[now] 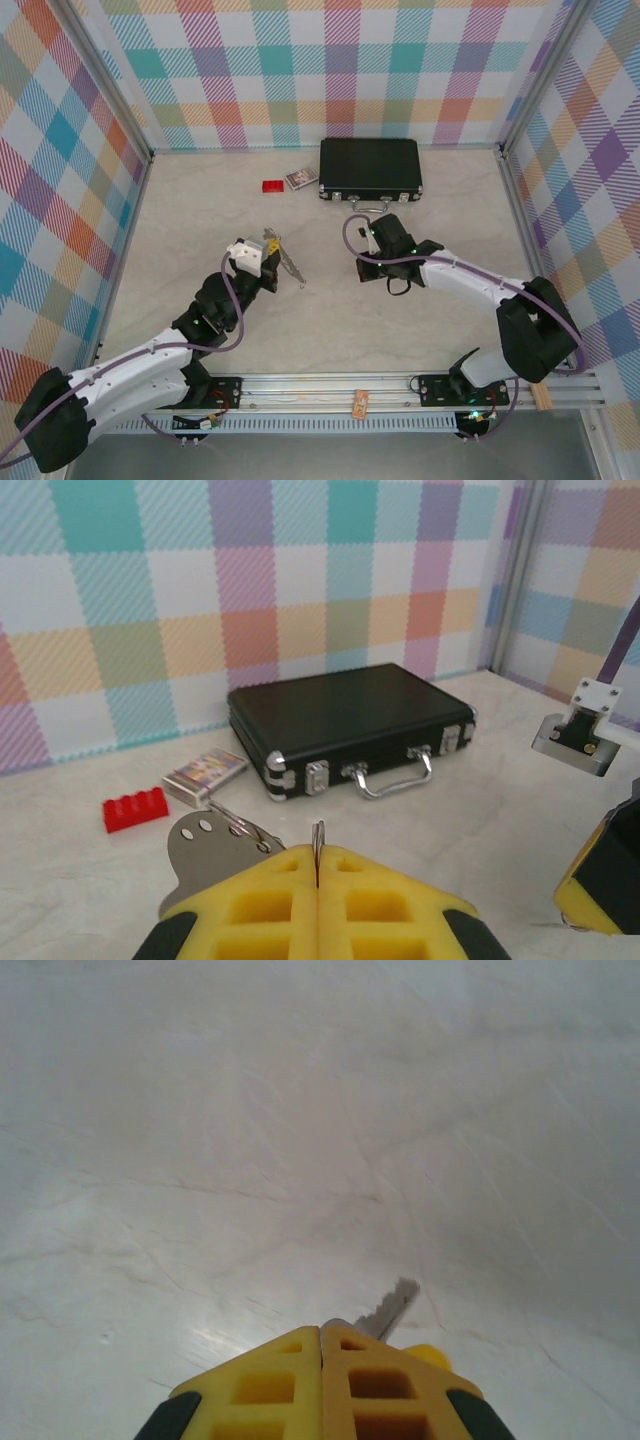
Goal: Put the keys on the keyring
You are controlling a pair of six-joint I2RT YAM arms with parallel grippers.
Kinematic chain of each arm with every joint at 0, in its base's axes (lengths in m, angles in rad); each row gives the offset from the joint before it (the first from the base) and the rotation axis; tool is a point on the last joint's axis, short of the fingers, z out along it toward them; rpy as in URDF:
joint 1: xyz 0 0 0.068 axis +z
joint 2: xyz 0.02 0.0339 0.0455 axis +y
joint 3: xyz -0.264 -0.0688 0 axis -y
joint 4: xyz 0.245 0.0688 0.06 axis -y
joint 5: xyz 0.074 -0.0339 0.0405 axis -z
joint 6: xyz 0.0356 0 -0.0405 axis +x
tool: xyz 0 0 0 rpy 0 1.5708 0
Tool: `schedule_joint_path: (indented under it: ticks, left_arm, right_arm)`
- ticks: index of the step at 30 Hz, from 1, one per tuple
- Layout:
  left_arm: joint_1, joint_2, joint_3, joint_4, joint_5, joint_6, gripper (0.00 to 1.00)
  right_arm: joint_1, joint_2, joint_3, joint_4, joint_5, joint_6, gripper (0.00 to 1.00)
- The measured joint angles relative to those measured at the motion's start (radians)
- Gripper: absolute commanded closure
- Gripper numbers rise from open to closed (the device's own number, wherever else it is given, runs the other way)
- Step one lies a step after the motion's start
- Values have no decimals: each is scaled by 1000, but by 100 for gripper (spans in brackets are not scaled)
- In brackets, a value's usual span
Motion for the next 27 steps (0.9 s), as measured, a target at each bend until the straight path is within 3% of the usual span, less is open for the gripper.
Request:
schedule_joint_path:
  ticks: [9,15,20,27]
  left_arm:
    - [0,80,43,29,66,-32,100]
    - [0,80,42,48,66,-32,100]
    - [0,79,42,46,66,-32,100]
    - [0,61,42,45,66,-32,100]
  right_arm:
    - [0,-46,-164,22,109,211,100]
    - [0,-71,-229,34,116,301,100]
    - [-5,-73,-186,21,121,294,100]
    - [-82,-2,18,16,125,215,100]
